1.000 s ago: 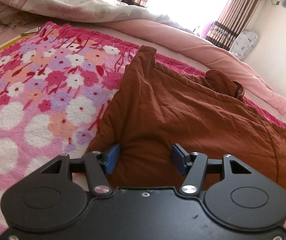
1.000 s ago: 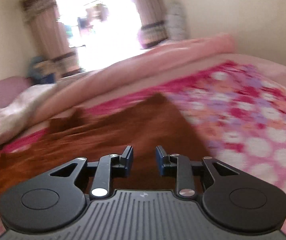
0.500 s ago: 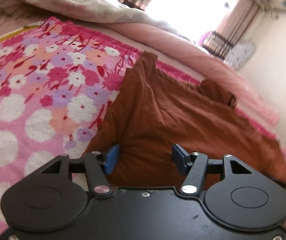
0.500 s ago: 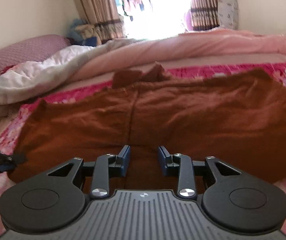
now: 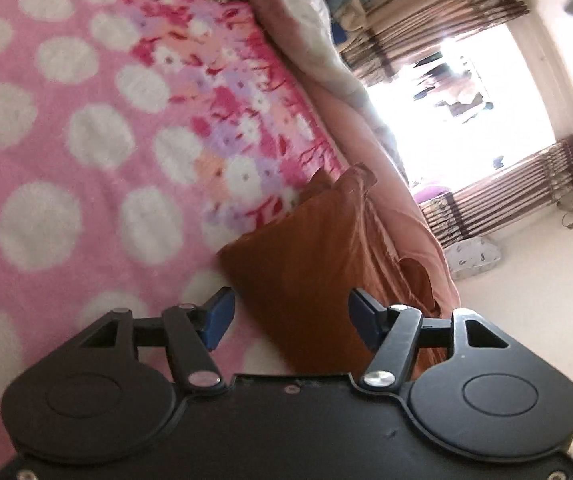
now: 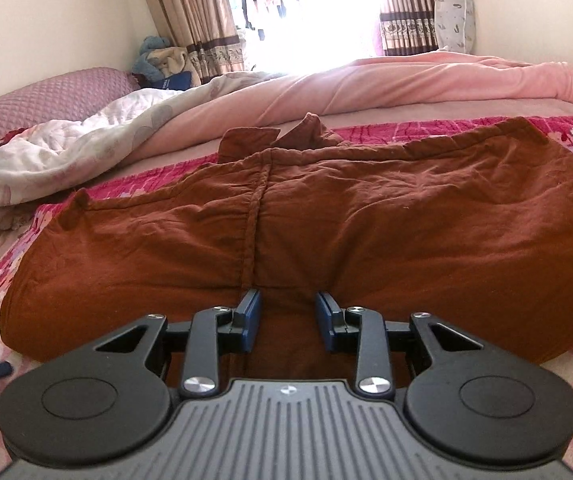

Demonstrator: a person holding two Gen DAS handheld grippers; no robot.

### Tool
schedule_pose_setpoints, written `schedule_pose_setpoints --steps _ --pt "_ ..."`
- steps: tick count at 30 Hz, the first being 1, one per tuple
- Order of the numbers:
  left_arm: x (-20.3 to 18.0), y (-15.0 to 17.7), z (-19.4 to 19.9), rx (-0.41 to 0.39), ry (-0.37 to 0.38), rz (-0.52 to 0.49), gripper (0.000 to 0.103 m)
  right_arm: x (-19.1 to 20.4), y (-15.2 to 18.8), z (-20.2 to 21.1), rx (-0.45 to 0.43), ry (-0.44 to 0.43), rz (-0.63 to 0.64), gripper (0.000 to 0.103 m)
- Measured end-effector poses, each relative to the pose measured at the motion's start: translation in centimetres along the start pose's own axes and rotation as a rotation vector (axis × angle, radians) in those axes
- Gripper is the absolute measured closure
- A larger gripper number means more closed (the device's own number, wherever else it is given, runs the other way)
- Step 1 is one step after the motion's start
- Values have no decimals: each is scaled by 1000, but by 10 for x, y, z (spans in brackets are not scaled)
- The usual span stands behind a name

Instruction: Fold large clothes

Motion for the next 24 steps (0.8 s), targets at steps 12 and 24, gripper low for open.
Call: schedule_pose_setpoints --steps 12,24 --pt "-3 -9 -43 22 -15 23 35 -1 -1 -1 8 -10 -16 65" --pt "-7 -24 -79 44 -21 26 38 0 -5 1 26 -9 -6 65"
Point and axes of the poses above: each gripper's, at about its wrist camera, not at the fingertips, and z roughly against the way its jaws point, x to its left, y to its underside, the point moved 2 cm from there along -z, roughly the way its jaws point, and after that the axes turned 13 degrees about y, right-handed, at the moved point
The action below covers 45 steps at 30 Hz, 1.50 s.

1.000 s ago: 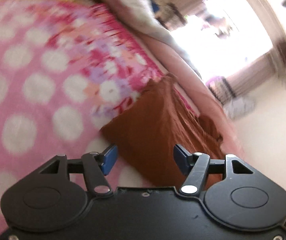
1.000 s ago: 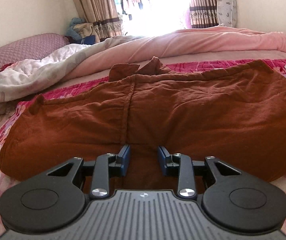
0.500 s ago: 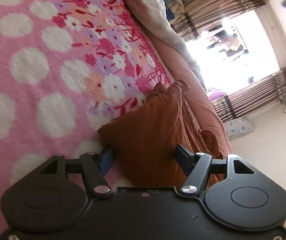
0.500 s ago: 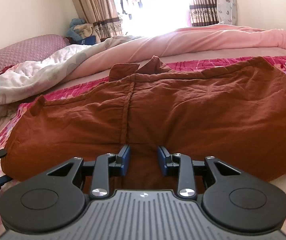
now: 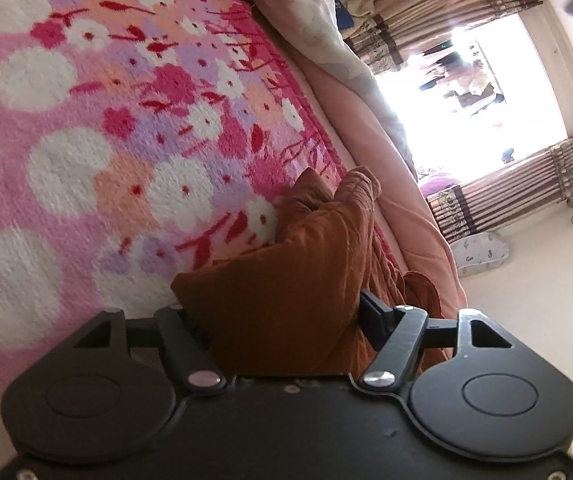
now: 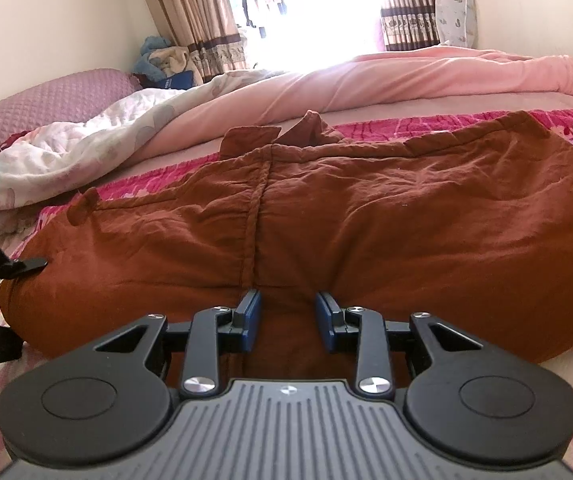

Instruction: Fold large clothes

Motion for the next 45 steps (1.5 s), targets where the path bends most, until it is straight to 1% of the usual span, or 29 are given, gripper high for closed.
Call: schedule_pose_setpoints --steps 2,6,8,12,16,18,19,21,24,27,29,35,37,39,41,43,45 --pt "1 0 4 1 13 5 40 3 -8 7 -5 8 8 65" --pt "3 0 7 -1 30 7 41 11 -27 20 -92 -7 7 65" --pt "1 0 8 -1 31 -8 41 18 -39 15 -115 -23 9 65" --pt "-2 1 9 5 35 -49 42 30 -51 -15 -92 -9 31 65" --pt "-6 0 8 14 30 -81 46 37 -42 -37 -55 22 43 65" --pt "-8 0 6 24 17 -98 56 38 -36 -42 -51 31 45 64" --pt "-9 0 6 27 18 -109 58 39 -34 -44 -48 35 48 63" --pt "-11 0 6 29 21 -128 64 39 -31 -47 -46 42 54 63" --pt "-15 0 7 30 37 -156 68 40 -27 -50 -55 47 65 63" --pt "-23 -1 10 30 76 -186 70 40 -27 -51 -60 47 65 63" --pt "-34 -2 14 32 118 -204 71 38 -26 -51 -61 46 64 63" --pt "-82 2 17 43 223 -296 73 37 -26 -51 -60 42 57 63" --pt "-99 5 13 54 267 -306 75 35 -27 -50 -58 34 59 63" --pt "-119 11 5 76 320 -304 77 31 -28 -47 -52 19 60 63" --pt "-142 20 -7 106 362 -323 78 25 -32 -41 -47 -2 50 63" --pt "-166 34 -20 142 398 -361 80 11 -37 -30 -52 -25 20 62" --pt "-194 54 -37 194 443 -395 81 -9 -43 -15 -81 -23 -7 62"
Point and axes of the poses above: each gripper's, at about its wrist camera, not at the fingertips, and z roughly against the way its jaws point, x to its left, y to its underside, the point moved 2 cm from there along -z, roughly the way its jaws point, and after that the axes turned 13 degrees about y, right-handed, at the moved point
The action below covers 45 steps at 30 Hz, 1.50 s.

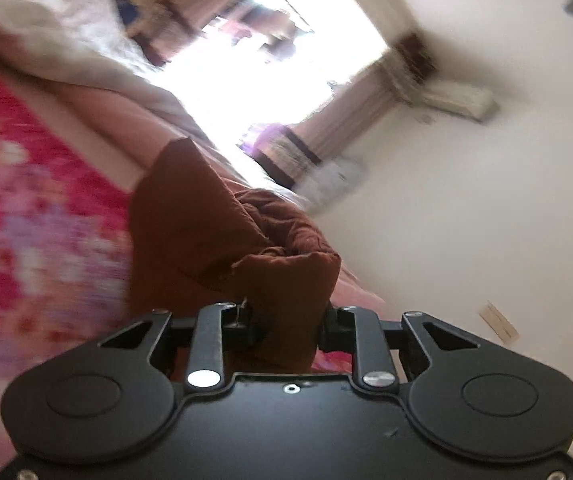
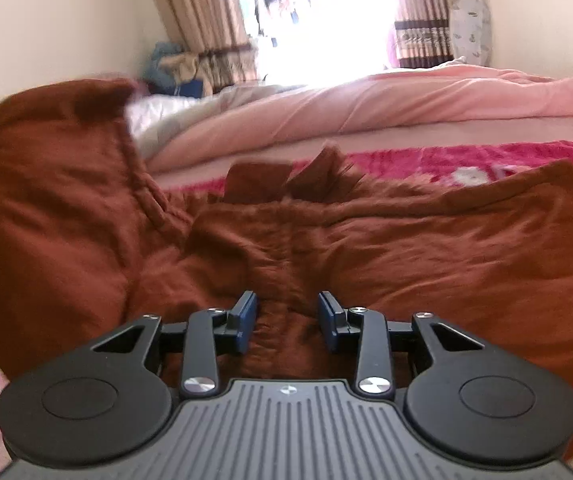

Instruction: Fold large clothes

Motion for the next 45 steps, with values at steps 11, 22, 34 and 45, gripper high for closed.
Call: schedule_pose_setpoints --steps 11,22,34,45 --pt "-82 119 -202 376 261 -25 83 -180 -5 53 -103 275 -207 58" --pt "-33 189 -272 523 358 189 37 -263 30 72 -45 344 -368 58" --pt "-53 94 -145 311 160 -80 37 -278 37 106 -41 6 -649 41" --pt "0 177 -99 472 -150 -281 37 -268 37 51 119 -243 -861 25"
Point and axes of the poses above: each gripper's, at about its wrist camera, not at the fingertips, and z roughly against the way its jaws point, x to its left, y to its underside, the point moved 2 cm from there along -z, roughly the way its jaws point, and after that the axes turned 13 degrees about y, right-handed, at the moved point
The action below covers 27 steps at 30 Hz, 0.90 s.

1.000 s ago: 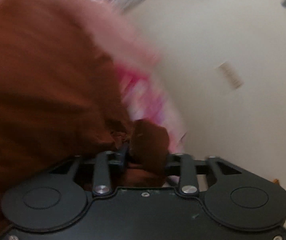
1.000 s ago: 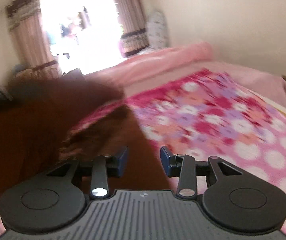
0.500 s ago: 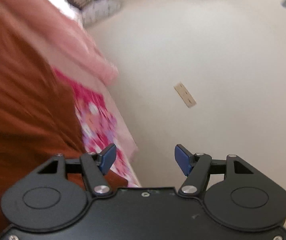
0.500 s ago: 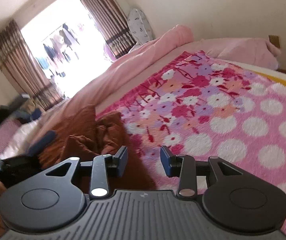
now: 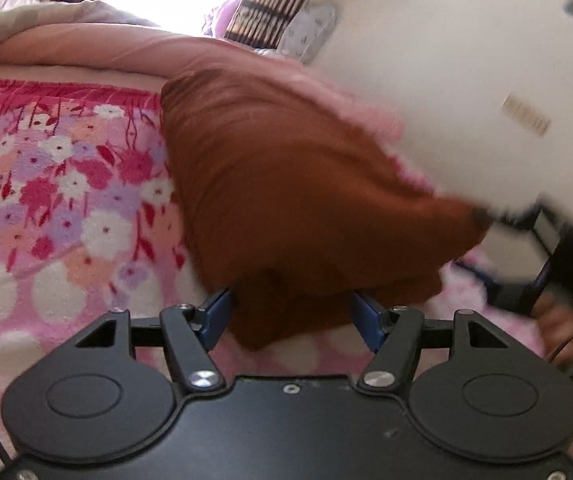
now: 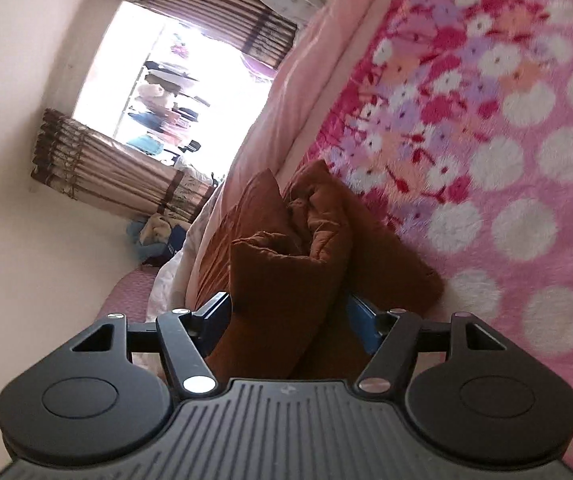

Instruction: Fold large clothes

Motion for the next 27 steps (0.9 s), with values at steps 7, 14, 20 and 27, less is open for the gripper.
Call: schedule_pose_setpoints --steps 7,14,20,27 --pt "8 -3 -15 6 -129 -67 42 5 -10 -26 -4 76 5 25" --pt "1 -20 3 -31 -98 -75 63 29 -13 7 -101 29 120 74" --pt "13 -10 -11 28 -107 -73 58 -1 -14 -3 -73 90 93 75" --pt "30 -1 -19 89 -71 6 55 -43 -6 -28 -32 46 -3 73"
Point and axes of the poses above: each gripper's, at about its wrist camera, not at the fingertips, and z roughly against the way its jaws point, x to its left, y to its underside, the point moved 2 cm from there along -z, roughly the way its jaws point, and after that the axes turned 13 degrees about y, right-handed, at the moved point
